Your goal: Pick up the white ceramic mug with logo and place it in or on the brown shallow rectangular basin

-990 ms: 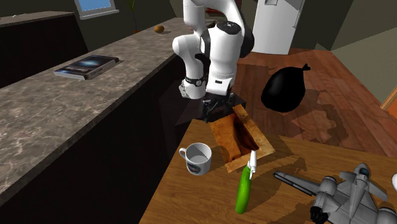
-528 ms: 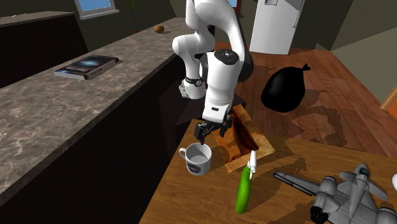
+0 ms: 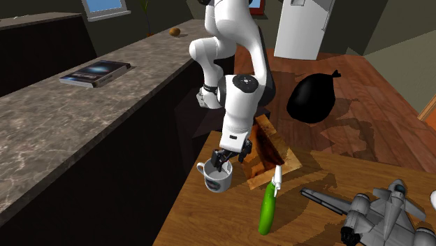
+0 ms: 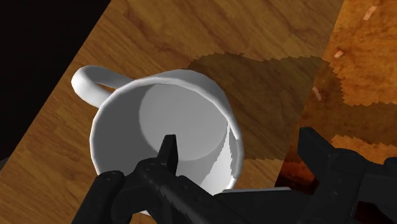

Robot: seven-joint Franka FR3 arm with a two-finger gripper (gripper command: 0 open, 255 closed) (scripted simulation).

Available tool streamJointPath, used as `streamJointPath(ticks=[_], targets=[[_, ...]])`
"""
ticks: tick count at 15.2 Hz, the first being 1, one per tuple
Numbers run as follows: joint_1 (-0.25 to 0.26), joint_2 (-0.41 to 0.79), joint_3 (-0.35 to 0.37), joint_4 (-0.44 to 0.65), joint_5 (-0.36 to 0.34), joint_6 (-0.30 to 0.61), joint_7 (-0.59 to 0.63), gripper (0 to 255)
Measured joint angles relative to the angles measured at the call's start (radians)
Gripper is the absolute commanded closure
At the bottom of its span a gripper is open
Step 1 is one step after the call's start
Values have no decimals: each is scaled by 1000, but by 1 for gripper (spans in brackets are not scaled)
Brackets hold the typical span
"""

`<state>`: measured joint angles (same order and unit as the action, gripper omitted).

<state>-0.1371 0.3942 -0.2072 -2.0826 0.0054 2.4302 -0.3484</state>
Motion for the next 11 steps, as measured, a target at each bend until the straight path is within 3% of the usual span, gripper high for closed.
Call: streamJointPath(ticks=[8, 9, 11], targets=[[-6, 27, 3, -1, 6, 29, -6, 0], [-6, 27, 3, -1, 6, 29, -6, 255], [-6, 27, 3, -1, 6, 29, -6, 255]])
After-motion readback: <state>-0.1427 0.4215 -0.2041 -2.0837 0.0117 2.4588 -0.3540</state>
